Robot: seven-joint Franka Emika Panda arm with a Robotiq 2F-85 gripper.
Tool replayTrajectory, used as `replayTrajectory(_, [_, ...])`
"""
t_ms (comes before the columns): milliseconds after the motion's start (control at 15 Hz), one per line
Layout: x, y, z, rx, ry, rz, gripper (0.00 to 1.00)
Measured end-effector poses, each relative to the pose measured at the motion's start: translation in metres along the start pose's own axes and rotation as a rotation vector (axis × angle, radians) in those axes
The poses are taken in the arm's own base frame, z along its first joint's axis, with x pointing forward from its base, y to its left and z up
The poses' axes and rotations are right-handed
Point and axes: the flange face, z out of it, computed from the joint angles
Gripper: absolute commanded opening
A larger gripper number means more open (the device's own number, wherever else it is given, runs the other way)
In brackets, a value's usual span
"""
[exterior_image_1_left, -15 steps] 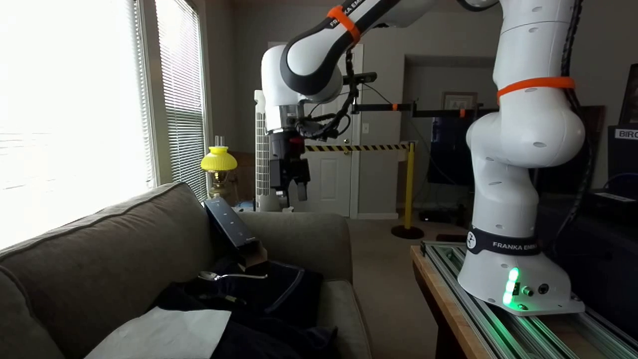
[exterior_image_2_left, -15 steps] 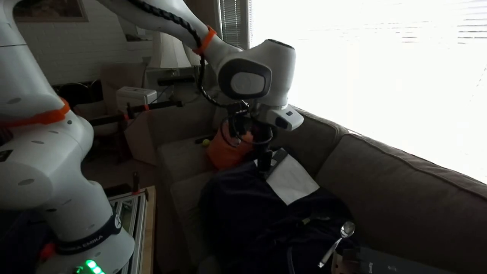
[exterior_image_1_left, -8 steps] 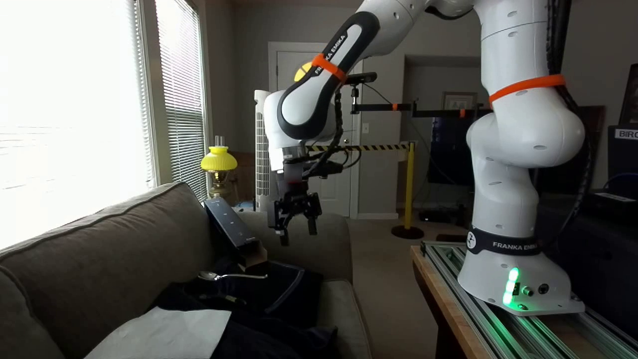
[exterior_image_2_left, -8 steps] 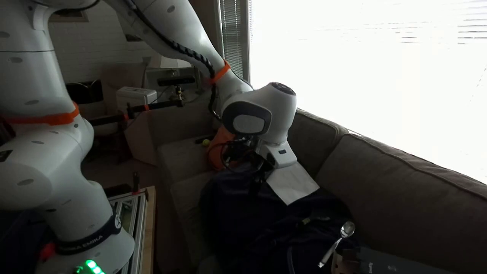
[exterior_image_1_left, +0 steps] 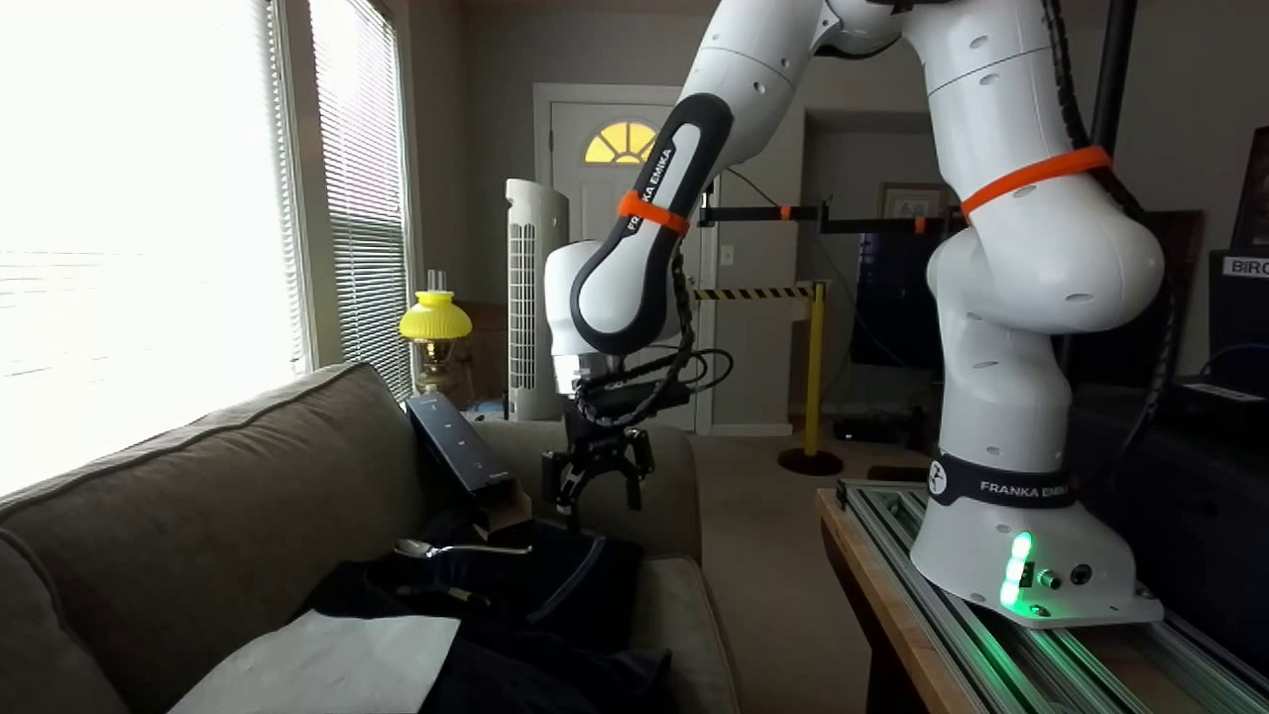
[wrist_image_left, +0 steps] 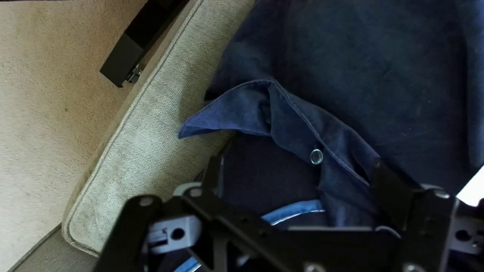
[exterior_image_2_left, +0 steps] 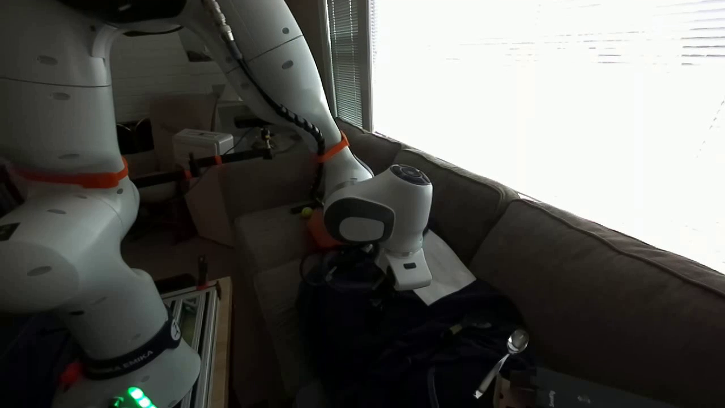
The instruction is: Put the object on the black spoon
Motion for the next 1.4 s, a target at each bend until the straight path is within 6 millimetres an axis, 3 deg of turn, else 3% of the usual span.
replayTrajectory(400, [0.002, -0.003, -0.004, 0.008, 0.009, -0.009, 1.00])
replayTrajectory(600, [0.012, -0.007, 0.003, 0.015, 0.011, -0.055, 1.00])
replayTrajectory(1400, [0.068, 0.001, 0.121, 0.065, -0.038, -0.160, 1.00])
